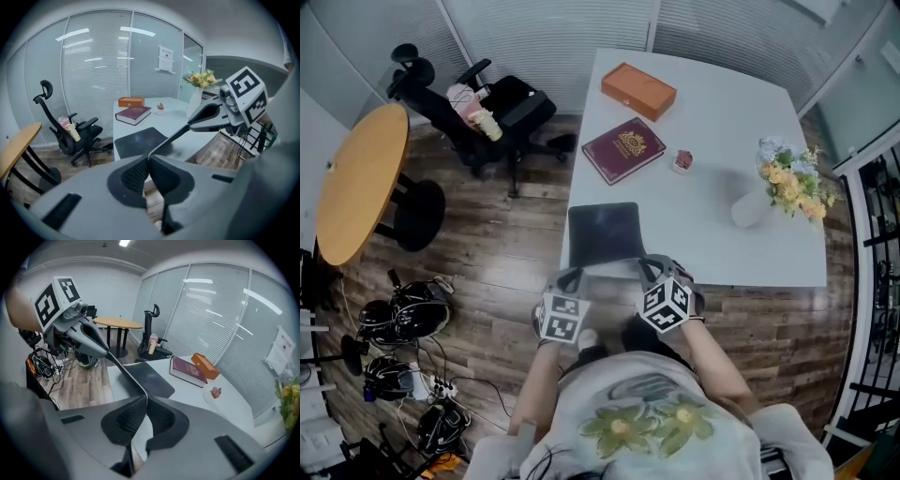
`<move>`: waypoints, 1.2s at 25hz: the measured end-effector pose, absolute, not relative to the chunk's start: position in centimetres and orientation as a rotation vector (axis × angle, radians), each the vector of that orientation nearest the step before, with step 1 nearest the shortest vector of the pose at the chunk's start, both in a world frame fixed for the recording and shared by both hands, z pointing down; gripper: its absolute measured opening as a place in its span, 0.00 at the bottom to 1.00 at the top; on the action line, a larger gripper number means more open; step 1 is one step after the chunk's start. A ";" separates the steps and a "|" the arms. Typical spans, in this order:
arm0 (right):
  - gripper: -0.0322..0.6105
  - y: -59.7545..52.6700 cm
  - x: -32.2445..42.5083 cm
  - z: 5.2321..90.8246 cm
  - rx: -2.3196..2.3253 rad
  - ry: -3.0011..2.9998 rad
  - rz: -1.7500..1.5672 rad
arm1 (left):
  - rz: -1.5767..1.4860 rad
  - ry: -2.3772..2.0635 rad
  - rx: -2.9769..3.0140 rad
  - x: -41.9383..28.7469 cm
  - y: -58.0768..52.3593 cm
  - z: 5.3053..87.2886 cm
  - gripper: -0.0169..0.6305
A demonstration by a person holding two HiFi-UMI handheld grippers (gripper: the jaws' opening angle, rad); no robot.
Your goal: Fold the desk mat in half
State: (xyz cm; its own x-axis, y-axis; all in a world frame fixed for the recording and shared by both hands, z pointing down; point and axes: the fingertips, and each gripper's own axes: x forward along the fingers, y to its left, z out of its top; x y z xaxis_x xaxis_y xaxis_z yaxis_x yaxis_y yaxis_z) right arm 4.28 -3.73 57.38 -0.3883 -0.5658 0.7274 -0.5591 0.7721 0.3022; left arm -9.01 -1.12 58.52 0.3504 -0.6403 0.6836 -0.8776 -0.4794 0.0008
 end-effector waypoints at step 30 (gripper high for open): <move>0.10 -5.4 4.6 53.7 0.810 -2.250 0.079 | 0.764 -1.435 2.188 -9.1 -2.4 55.2 0.05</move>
